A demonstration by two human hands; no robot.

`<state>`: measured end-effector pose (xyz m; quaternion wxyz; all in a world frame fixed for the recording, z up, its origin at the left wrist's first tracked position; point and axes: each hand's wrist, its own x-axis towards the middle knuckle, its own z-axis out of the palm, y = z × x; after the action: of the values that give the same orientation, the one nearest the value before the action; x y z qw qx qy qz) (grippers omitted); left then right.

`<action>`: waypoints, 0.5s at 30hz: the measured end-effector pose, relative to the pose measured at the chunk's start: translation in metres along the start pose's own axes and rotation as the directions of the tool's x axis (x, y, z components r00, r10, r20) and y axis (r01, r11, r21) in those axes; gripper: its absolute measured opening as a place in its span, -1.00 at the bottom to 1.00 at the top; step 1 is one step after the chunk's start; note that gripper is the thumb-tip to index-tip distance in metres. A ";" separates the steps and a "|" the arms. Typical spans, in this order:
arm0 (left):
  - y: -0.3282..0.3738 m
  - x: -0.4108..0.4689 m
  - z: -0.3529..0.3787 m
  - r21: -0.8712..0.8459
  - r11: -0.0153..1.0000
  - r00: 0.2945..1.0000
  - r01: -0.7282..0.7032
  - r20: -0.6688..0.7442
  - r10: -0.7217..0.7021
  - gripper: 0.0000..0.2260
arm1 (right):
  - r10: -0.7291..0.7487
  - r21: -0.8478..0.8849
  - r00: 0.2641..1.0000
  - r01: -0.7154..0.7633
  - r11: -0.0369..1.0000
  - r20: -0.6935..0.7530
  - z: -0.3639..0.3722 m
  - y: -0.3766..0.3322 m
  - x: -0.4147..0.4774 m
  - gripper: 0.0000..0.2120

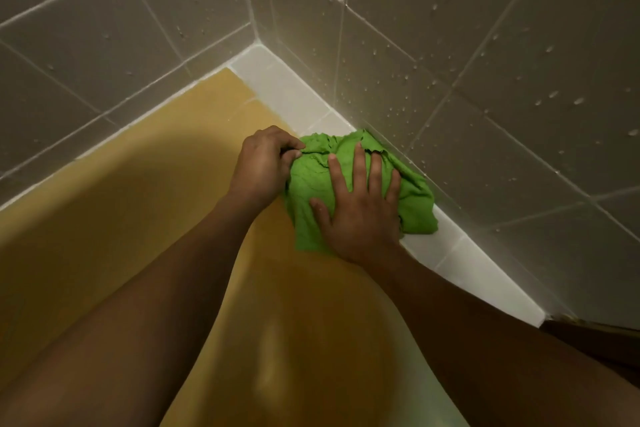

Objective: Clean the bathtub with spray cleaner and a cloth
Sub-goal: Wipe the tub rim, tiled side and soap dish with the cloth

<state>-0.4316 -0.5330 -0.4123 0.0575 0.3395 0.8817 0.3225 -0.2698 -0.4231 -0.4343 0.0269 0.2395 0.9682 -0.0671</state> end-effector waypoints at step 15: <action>-0.069 0.045 -0.047 0.081 0.988 0.985 0.135 -0.121 -0.124 -0.84 | -0.174 -0.029 0.984 0.173 0.985 -0.038 0.002 -0.058 0.112 -0.18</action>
<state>-0.5197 -0.5683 -0.4120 0.0119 0.2643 0.9174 0.2974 -0.3958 -0.4228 -0.4391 0.0045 0.1553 0.9865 -0.0520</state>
